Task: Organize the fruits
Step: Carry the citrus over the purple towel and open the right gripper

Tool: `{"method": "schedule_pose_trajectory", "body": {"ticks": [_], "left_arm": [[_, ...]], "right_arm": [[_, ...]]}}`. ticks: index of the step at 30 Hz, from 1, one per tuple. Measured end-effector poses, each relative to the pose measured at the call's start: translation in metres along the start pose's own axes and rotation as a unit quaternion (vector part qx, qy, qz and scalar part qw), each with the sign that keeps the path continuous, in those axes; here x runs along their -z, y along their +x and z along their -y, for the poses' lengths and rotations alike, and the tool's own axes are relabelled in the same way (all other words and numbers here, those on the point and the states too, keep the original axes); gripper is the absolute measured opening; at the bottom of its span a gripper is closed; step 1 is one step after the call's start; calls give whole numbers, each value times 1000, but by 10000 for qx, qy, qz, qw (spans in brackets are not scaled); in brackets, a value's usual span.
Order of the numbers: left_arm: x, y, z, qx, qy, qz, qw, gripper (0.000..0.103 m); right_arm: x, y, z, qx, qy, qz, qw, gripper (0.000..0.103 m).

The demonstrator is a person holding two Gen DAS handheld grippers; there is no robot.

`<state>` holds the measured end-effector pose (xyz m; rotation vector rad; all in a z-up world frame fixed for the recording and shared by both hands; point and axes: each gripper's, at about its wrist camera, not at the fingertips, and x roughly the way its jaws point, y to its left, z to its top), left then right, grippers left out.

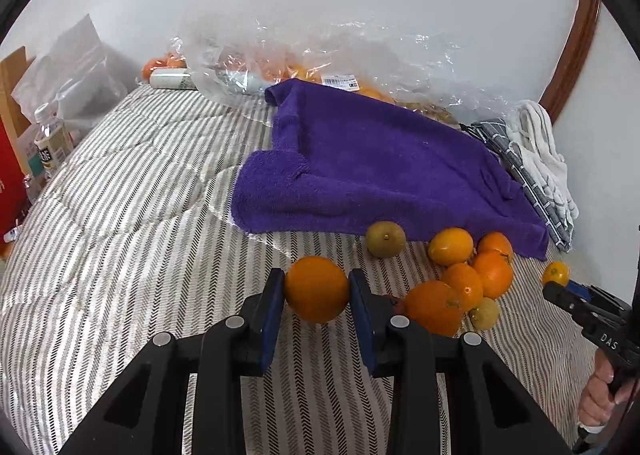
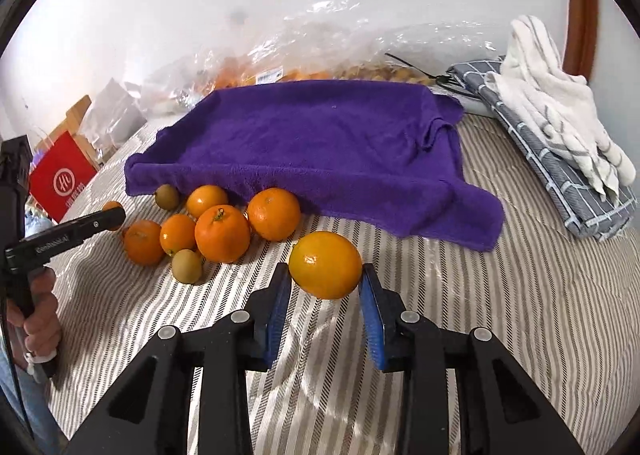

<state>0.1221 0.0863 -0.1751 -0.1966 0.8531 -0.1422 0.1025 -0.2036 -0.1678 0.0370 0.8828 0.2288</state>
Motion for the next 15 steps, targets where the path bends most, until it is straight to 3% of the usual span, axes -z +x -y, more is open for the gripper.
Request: {"method": "schedule_pose_trajectory", "body": {"ticks": [9, 15], "left_arm": [[5, -16, -7, 109, -269, -37, 9996, 31], [-22, -50, 2, 173, -175, 51, 9997, 31]], "right_arm": [[2, -13, -9, -68, -57, 145, 9999, 35], [-30, -31, -9, -20, -88, 390, 9992, 35]]}}
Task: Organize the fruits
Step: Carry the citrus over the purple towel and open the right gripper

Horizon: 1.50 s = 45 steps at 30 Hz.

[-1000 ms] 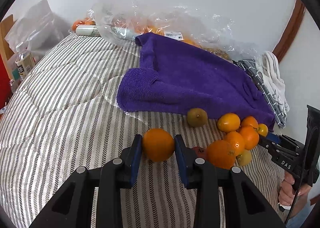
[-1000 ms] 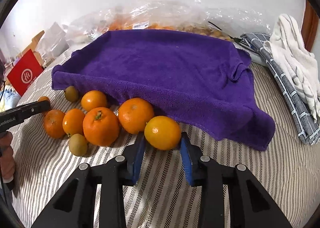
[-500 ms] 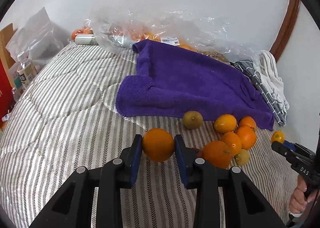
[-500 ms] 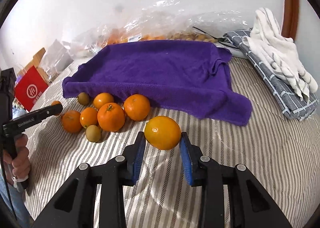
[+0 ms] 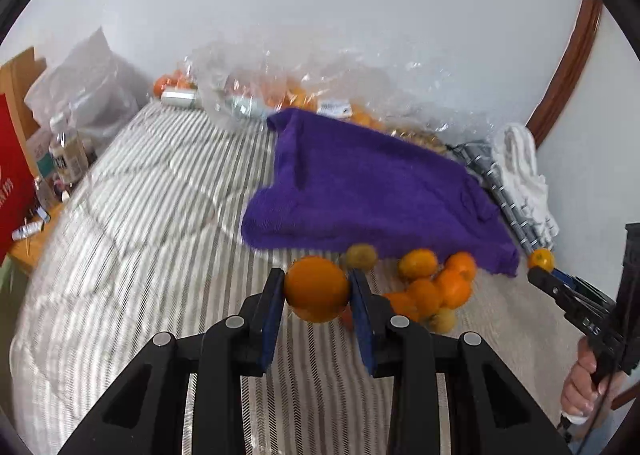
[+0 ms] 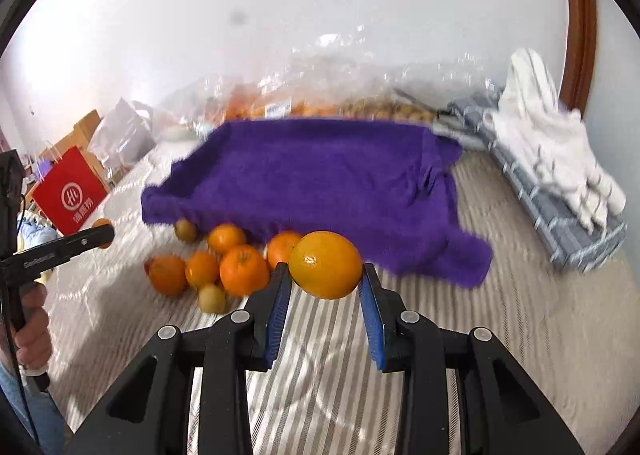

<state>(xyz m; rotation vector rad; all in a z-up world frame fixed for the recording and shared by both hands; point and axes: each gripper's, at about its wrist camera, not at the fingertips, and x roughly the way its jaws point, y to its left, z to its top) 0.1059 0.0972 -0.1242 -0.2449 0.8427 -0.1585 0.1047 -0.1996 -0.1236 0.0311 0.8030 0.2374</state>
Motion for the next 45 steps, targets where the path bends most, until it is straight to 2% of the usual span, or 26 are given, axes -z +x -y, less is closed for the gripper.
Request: {"method": "schedule_pose_trajectory", "body": {"ticks": [4, 9, 15, 19, 23, 27, 31, 35, 38, 45], "left_arm": [[-27, -19, 5, 54, 6, 146, 9999, 31], [-61, -22, 16, -58, 59, 367, 9993, 31], [-99, 0, 35, -10, 142, 401, 9991, 31], [-112, 20, 46, 23, 155, 487, 9987, 31], [-120, 51, 47, 211, 25, 447, 9988, 31], [-119, 89, 40, 347, -68, 305, 9989, 31], [-110, 119, 31, 105, -68, 108, 9999, 31], [-100, 130, 21, 35, -140, -11, 9999, 31], [-94, 141, 20, -97, -12, -106, 9999, 31], [-88, 151, 28, -176, 201, -199, 9994, 31]], "right_arm": [[-28, -12, 3, 86, -108, 164, 9998, 35], [-63, -18, 9, 156, -150, 375, 9991, 35], [-101, -1, 13, -10, 34, 502, 9987, 35], [-116, 22, 15, -33, 105, 502, 9987, 35], [-128, 48, 19, -6, 180, 460, 9988, 35], [-130, 75, 26, 4, 230, 357, 9991, 35], [-121, 103, 37, -29, 386, 104, 9992, 35], [-108, 126, 44, 13, 355, -187, 9992, 35], [-103, 134, 47, -85, 400, -246, 9989, 35], [-95, 144, 48, 19, 357, -360, 9987, 35]]}}
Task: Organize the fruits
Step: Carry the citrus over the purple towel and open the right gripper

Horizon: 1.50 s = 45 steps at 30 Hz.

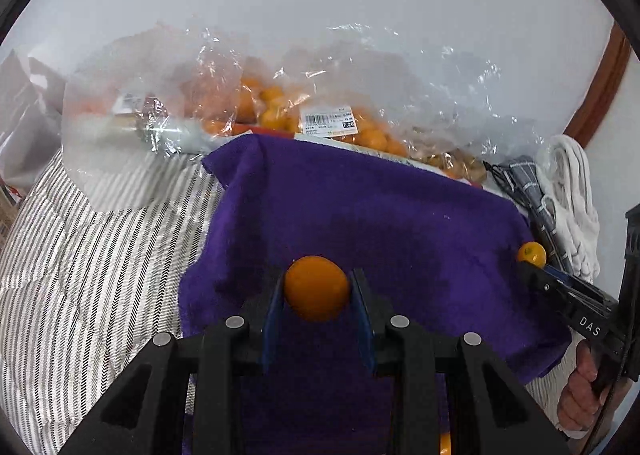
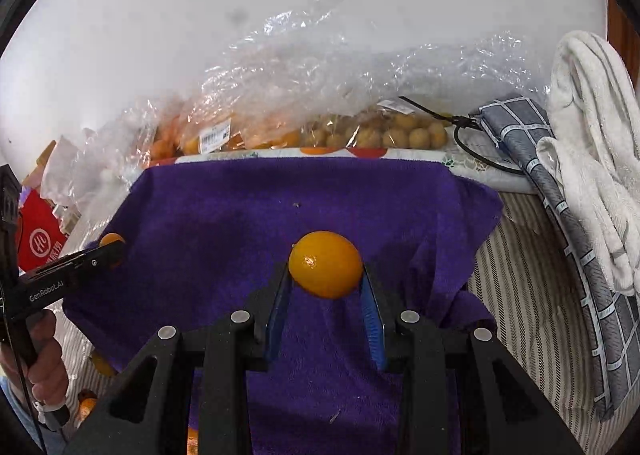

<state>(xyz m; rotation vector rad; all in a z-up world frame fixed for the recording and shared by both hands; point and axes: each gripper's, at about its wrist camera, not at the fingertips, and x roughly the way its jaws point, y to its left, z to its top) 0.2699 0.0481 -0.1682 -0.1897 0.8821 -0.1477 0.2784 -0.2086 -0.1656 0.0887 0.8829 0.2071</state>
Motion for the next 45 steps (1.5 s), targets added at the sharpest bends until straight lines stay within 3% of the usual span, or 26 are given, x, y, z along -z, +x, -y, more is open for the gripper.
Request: {"method": "schedule_pose_trajectory", "body": {"ticks": [18, 26, 31, 34, 38, 45], "left_arm": [[5, 10, 12, -453, 334, -26, 9984, 31], [5, 12, 12, -486, 408, -62, 9980, 31], [5, 12, 13, -505, 451, -98, 9977, 31], [5, 11, 13, -432, 444, -103, 9980, 31], [5, 5, 14, -368, 427, 35, 9984, 48], [8, -12, 17, -599, 504, 528, 9955, 49]], "right_arm": [[13, 21, 1, 236, -135, -295, 9992, 35], [15, 21, 1, 251, -103, -303, 9992, 35], [14, 20, -1, 198, -95, -387, 9990, 45], [15, 14, -3, 247, -82, -257, 9993, 57], [16, 3, -5, 331, -103, 13, 9994, 57], [15, -14, -6, 470, -146, 313, 9983, 57]]}}
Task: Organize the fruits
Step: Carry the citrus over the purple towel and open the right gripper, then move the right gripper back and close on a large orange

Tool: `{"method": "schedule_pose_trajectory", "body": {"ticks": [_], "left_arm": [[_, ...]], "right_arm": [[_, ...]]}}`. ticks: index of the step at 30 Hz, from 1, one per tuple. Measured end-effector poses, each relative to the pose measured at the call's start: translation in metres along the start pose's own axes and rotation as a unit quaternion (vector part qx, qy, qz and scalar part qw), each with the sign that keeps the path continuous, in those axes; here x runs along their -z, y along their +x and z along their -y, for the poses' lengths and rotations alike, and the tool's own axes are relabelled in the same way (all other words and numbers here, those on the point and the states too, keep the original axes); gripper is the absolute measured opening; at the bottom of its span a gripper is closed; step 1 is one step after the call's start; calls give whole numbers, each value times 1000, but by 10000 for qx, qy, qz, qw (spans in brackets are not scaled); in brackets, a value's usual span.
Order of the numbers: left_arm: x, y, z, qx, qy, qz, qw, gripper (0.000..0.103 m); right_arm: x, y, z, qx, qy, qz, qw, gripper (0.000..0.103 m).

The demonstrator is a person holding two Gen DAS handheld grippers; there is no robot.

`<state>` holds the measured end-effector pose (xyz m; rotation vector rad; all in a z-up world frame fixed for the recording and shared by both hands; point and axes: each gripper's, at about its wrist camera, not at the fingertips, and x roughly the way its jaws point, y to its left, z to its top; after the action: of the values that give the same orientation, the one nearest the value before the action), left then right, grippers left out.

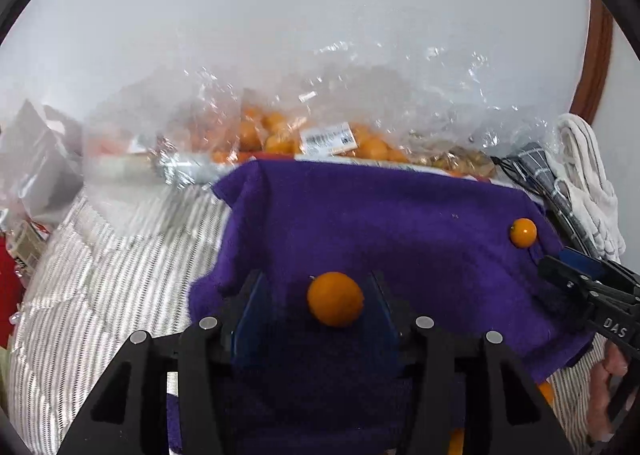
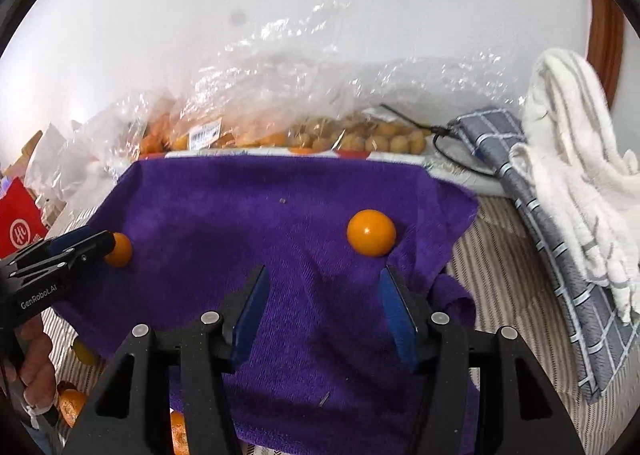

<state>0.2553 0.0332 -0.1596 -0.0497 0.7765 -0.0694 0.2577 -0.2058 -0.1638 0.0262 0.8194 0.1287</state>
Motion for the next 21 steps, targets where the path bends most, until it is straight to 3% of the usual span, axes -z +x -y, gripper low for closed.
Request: {"method": "schedule_pose_trajectory", "body": {"ticks": [7, 9, 13, 17, 21], "left_arm": [[-4, -21, -7, -356, -61, 444, 9984, 49], [-4, -28, -11, -315, -153, 510, 9981, 49], [10, -42, -27, -41, -222, 382, 9990, 49], [32, -56, -41, -31, -85, 247, 9997, 49], [58, -68, -65, 179, -459, 7, 9988, 49]], "right_arm": [[-9, -21, 1, -169, 152, 28, 9997, 57], [-12, -29, 0, -201, 179, 116, 9996, 57], [-11, -48, -4, -193, 210, 133, 9995, 57], [8, -63, -15, -236, -41, 5, 9997, 57], [35, -72, -23, -409, -65, -126, 9991, 57]]}}
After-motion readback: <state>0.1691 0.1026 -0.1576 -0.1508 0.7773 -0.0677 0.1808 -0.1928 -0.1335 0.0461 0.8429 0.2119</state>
